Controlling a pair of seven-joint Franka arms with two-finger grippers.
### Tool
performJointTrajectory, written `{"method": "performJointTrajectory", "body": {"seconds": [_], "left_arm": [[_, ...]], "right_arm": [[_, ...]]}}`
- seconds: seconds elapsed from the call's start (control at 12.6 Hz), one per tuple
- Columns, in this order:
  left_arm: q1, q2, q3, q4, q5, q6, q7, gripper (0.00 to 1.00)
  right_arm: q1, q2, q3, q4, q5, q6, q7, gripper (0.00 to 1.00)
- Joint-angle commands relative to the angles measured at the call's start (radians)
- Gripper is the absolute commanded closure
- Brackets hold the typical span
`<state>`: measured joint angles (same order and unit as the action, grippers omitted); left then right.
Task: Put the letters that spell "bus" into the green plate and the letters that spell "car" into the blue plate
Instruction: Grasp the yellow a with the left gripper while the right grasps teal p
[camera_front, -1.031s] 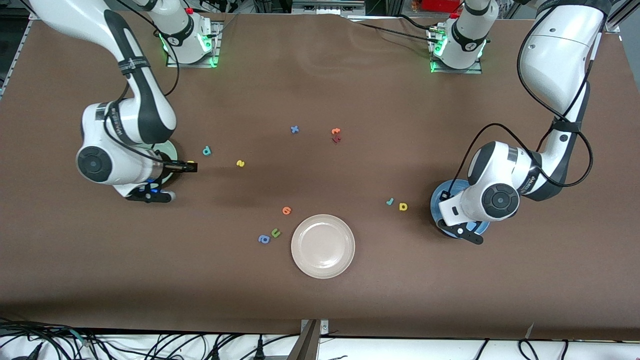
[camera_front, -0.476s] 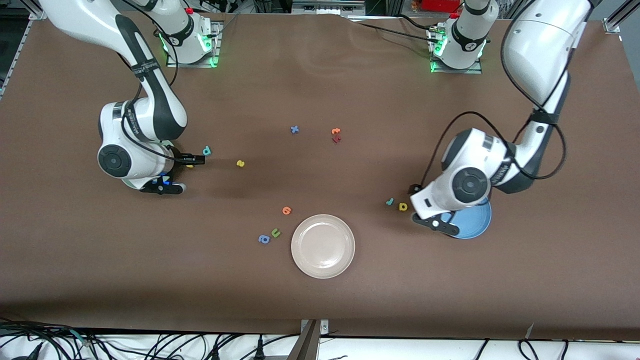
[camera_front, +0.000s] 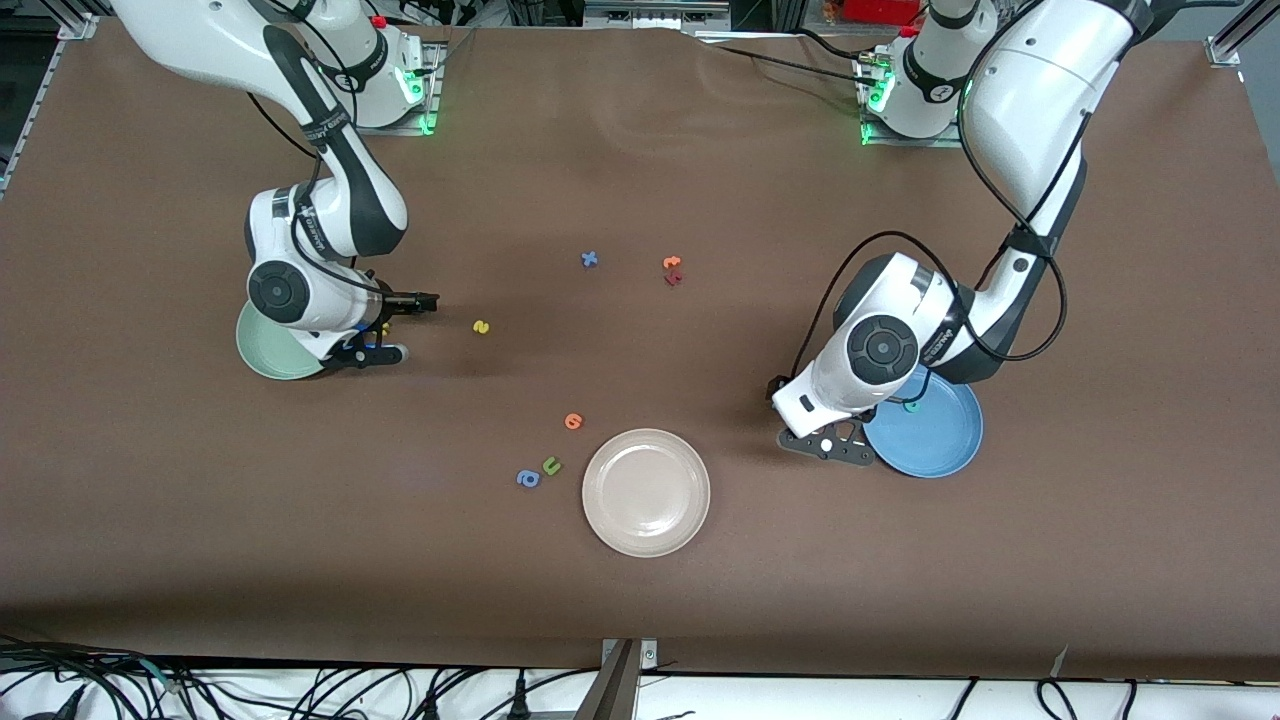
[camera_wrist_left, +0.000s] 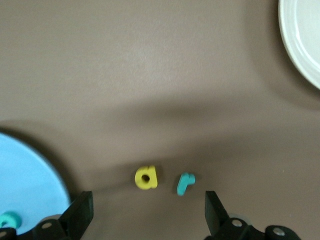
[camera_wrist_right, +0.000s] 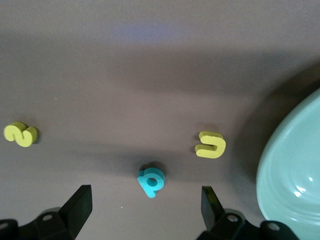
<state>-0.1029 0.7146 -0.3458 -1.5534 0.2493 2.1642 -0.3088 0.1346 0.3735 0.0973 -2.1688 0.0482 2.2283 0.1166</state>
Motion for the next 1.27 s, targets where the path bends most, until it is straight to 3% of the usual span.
{"method": "performJointTrajectory", "body": {"seconds": [0.0, 0.24, 0.48, 1.19], "left_arm": [[-0.001, 0.017, 0.004, -0.013, -0.031, 0.071, 0.01, 0.19], [-0.001, 0.031, 0.004, -0.025, -0.022, 0.078, 0.011, 0.49], [0.0, 0.042, 0.008, -0.047, -0.016, 0.078, 0.013, 0.51], [0.012, 0.075, 0.011, -0.065, 0.071, 0.114, 0.016, 0.54]], "right_arm": [[-0.001, -0.033, -0.001, -0.066, 0.001, 0.048, -0.032, 0.06], [-0.001, -0.027, -0.001, -0.088, 0.001, 0.082, -0.045, 0.13], [-0.001, -0.027, 0.004, -0.111, 0.001, 0.111, -0.045, 0.31], [0.008, -0.018, 0.007, -0.134, 0.001, 0.175, -0.045, 0.4]]}}
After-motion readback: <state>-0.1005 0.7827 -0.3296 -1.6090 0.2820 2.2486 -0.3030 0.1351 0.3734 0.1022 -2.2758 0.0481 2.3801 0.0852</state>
